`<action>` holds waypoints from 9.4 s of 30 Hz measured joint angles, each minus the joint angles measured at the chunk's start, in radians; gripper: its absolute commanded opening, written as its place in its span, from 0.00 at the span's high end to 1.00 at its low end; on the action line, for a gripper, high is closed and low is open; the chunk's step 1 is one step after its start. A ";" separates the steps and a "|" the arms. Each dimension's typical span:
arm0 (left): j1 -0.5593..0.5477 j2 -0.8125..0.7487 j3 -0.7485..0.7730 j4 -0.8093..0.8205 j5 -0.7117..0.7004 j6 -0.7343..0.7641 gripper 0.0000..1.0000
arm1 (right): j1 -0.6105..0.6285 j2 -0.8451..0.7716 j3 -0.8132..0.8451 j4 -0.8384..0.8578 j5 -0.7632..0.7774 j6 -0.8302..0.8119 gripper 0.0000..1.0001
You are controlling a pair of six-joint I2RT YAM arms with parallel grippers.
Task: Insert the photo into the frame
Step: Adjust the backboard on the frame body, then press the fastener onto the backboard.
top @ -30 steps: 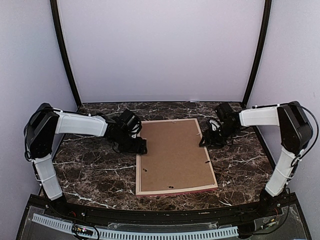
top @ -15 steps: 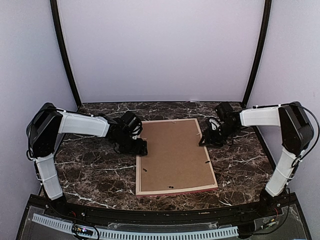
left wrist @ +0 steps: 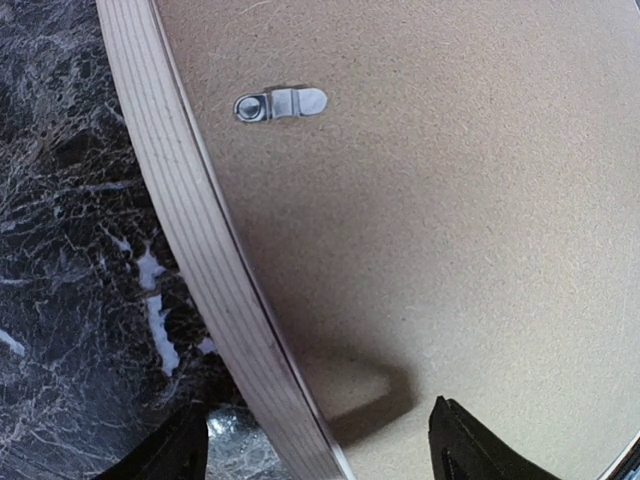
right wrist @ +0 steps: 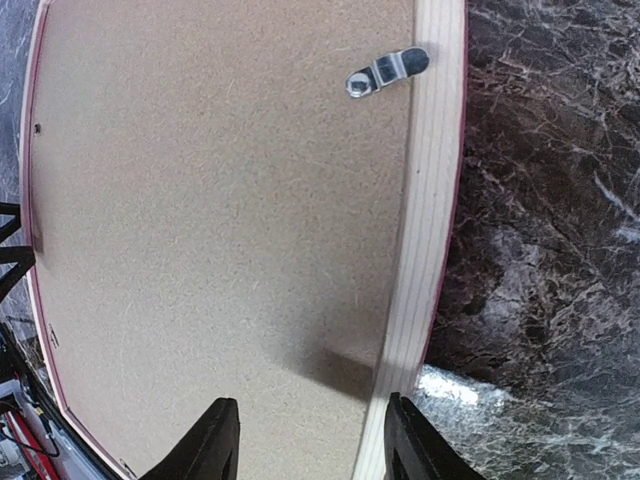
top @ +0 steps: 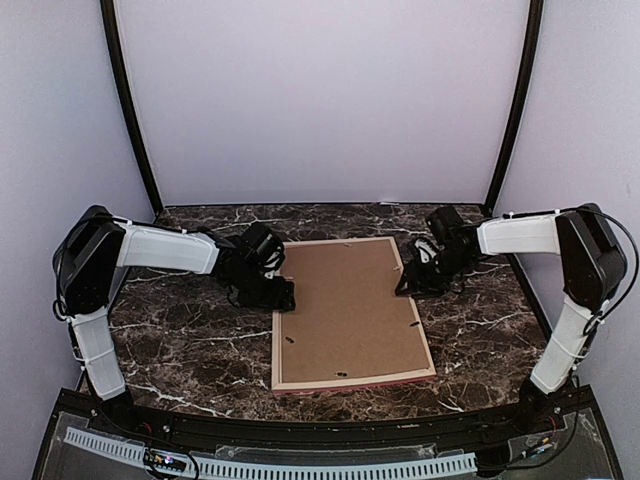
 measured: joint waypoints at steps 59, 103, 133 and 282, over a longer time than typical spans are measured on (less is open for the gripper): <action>0.000 0.000 0.000 0.014 0.012 -0.037 0.23 | 0.100 -0.245 -0.209 -0.167 0.185 0.025 0.51; 0.000 0.000 0.000 0.013 0.012 -0.037 0.23 | 0.130 -0.156 -0.177 -0.167 0.237 0.027 0.56; 0.000 0.017 0.000 -0.002 -0.011 -0.020 0.63 | 0.130 -0.148 -0.164 -0.152 0.264 0.027 0.61; 0.009 0.023 0.040 -0.073 -0.071 -0.068 0.85 | 0.016 0.183 0.246 -0.033 0.414 -0.045 0.46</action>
